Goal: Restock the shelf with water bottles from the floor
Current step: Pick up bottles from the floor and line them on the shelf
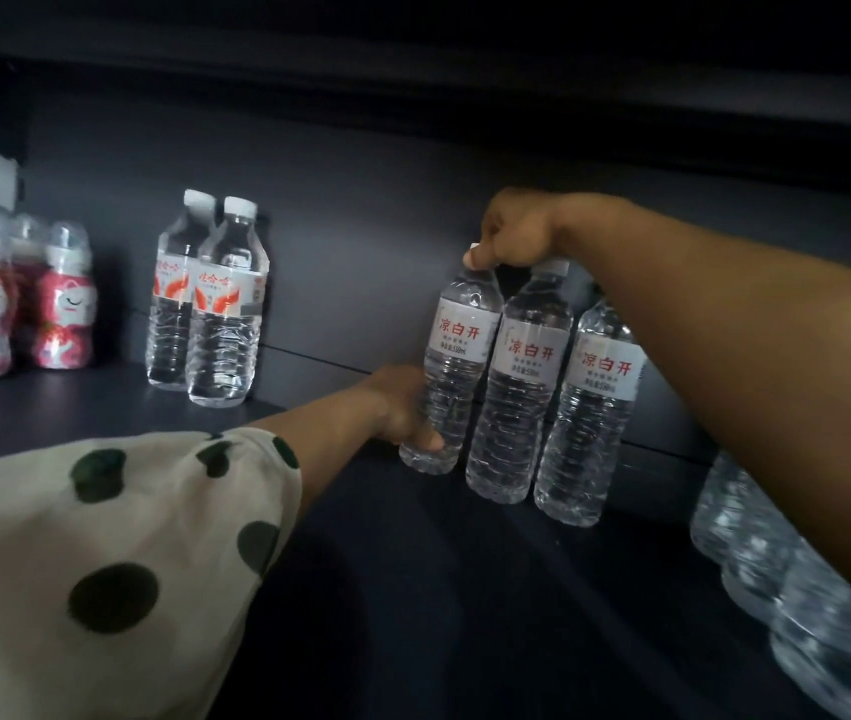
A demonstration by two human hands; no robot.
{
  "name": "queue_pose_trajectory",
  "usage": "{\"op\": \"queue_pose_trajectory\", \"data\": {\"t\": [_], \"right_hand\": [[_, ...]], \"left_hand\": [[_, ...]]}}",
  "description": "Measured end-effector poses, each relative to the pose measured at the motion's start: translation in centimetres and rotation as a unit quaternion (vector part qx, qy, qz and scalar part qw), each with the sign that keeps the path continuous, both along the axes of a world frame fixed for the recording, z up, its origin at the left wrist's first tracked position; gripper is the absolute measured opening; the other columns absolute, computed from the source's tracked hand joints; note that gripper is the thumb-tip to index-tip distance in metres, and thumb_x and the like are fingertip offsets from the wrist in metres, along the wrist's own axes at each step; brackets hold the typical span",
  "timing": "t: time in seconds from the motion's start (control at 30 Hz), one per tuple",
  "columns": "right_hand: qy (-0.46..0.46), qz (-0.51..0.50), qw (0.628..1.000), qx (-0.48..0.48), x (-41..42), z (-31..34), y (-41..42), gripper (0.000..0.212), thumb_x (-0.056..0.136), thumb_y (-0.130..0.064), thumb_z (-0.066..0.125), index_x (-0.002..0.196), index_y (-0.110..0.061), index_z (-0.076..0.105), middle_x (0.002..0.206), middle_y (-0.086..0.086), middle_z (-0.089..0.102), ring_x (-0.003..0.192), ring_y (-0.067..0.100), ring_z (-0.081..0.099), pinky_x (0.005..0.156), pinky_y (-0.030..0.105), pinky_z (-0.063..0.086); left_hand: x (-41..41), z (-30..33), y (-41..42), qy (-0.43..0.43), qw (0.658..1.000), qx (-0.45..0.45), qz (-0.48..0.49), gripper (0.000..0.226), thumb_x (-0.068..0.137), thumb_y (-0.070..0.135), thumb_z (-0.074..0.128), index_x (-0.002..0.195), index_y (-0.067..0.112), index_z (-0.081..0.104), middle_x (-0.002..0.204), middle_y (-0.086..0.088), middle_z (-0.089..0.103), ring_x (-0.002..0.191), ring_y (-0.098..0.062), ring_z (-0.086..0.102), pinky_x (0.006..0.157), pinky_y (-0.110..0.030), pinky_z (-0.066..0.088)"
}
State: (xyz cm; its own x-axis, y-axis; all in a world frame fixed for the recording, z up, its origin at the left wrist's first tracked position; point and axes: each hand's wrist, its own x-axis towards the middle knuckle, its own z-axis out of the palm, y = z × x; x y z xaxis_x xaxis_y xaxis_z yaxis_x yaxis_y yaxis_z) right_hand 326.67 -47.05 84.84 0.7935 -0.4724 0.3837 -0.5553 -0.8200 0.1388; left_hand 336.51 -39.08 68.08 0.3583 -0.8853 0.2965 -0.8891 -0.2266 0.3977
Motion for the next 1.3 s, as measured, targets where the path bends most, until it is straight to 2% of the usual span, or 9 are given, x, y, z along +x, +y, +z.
{"op": "queue_pose_trajectory", "data": {"t": [0.23, 0.47, 0.7, 0.8, 0.93, 1.0, 1.1, 1.2, 1.3], "right_hand": [[-0.026, 0.037, 0.999, 0.006, 0.3, -0.5, -0.4, 0.033, 0.086, -0.044, 0.064, 0.083, -0.012, 0.065, 0.088, 0.005, 0.067, 0.088, 0.025, 0.064, 0.081, 0.037, 0.051], [-0.040, 0.045, 0.998, 0.023, -0.4, -0.8, -0.4, 0.033, 0.086, -0.046, 0.064, 0.085, -0.013, 0.064, 0.089, 0.004, 0.065, 0.087, 0.022, 0.062, 0.079, 0.036, 0.049], [-0.044, 0.031, 0.999, -0.008, -2.9, 0.5, 1.6, 0.047, 0.082, -0.049, 0.067, 0.111, -0.013, 0.061, 0.104, 0.004, 0.062, 0.093, 0.022, 0.059, 0.088, 0.042, 0.051], [-0.049, 0.020, 0.998, -0.046, -5.2, 1.0, 4.5, 0.044, 0.084, -0.040, 0.068, 0.116, -0.011, 0.060, 0.109, 0.007, 0.062, 0.097, 0.024, 0.059, 0.088, 0.039, 0.051], [-0.030, -0.018, 0.997, -0.062, -9.4, -1.1, 10.2, 0.035, 0.082, -0.031, 0.071, 0.110, -0.013, 0.061, 0.109, 0.007, 0.064, 0.097, 0.024, 0.059, 0.084, 0.032, 0.049], [-0.003, -0.052, 0.996, -0.066, -11.9, -3.5, 13.9, 0.030, 0.081, -0.031, 0.071, 0.106, -0.015, 0.063, 0.106, 0.006, 0.065, 0.094, 0.024, 0.059, 0.081, 0.030, 0.048], [0.017, -0.083, 0.995, -0.060, -15.3, -7.6, 20.0, 0.032, 0.080, -0.030, 0.069, 0.107, -0.013, 0.061, 0.111, 0.011, 0.064, 0.102, 0.030, 0.059, 0.083, 0.033, 0.048], [0.020, -0.086, 0.996, -0.026, -18.4, -11.9, 26.6, 0.027, 0.082, -0.022, 0.065, 0.105, -0.010, 0.057, 0.113, 0.015, 0.061, 0.103, 0.031, 0.057, 0.075, 0.027, 0.039], [0.015, -0.084, 0.996, -0.006, -20.9, -16.3, 32.1, 0.036, 0.082, -0.024, 0.065, 0.112, -0.006, 0.056, 0.117, 0.017, 0.058, 0.107, 0.032, 0.055, 0.081, 0.031, 0.042]], "left_hand": [[0.7, -0.7, -0.3, 0.033, 0.999, -0.006, 0.008, 0.057, 0.076, 0.026, 0.079, 0.127, 0.016, 0.056, 0.129, -0.002, 0.061, 0.119, -0.021, 0.056, 0.104, -0.033, 0.043], [-0.1, -0.1, 0.1, 0.017, 1.000, 0.024, 0.002, 0.061, 0.079, 0.030, 0.076, 0.133, 0.020, 0.051, 0.135, -0.001, 0.056, 0.124, -0.021, 0.052, 0.105, -0.032, 0.040], [-1.8, 2.3, 2.4, 0.013, 1.000, 0.010, 0.010, 0.055, 0.079, 0.030, 0.076, 0.129, 0.020, 0.055, 0.131, -0.001, 0.058, 0.123, -0.023, 0.053, 0.105, -0.036, 0.041], [-3.4, 4.0, 5.4, -0.027, 0.999, -0.015, 0.039, 0.053, 0.081, 0.028, 0.075, 0.127, 0.009, 0.055, 0.131, -0.008, 0.057, 0.120, -0.026, 0.054, 0.093, -0.027, 0.040], [-5.9, 5.8, 11.7, -0.060, 0.996, -0.038, 0.044, 0.051, 0.081, 0.030, 0.075, 0.120, 0.003, 0.057, 0.126, -0.015, 0.060, 0.114, -0.029, 0.057, 0.080, -0.026, 0.040], [-7.3, 5.7, 15.5, -0.079, 0.996, -0.045, 0.025, 0.047, 0.080, 0.028, 0.075, 0.116, 0.002, 0.061, 0.121, -0.016, 0.063, 0.110, -0.030, 0.059, 0.081, -0.028, 0.043], [-9.4, 4.4, 21.5, -0.081, 0.995, -0.056, -0.014, 0.044, 0.079, 0.023, 0.076, 0.117, 0.005, 0.063, 0.117, -0.014, 0.065, 0.107, -0.028, 0.061, 0.092, -0.034, 0.049], [-11.8, 2.0, 27.0, -0.077, 0.995, -0.037, -0.059, 0.043, 0.075, 0.022, 0.078, 0.111, 0.001, 0.064, 0.110, -0.016, 0.066, 0.101, -0.029, 0.062, 0.090, -0.039, 0.052], [-14.1, -0.9, 31.7, -0.072, 0.992, -0.020, -0.098, 0.037, 0.074, 0.019, 0.077, 0.101, -0.003, 0.065, 0.099, -0.017, 0.067, 0.093, -0.029, 0.063, 0.084, -0.038, 0.053]]}}
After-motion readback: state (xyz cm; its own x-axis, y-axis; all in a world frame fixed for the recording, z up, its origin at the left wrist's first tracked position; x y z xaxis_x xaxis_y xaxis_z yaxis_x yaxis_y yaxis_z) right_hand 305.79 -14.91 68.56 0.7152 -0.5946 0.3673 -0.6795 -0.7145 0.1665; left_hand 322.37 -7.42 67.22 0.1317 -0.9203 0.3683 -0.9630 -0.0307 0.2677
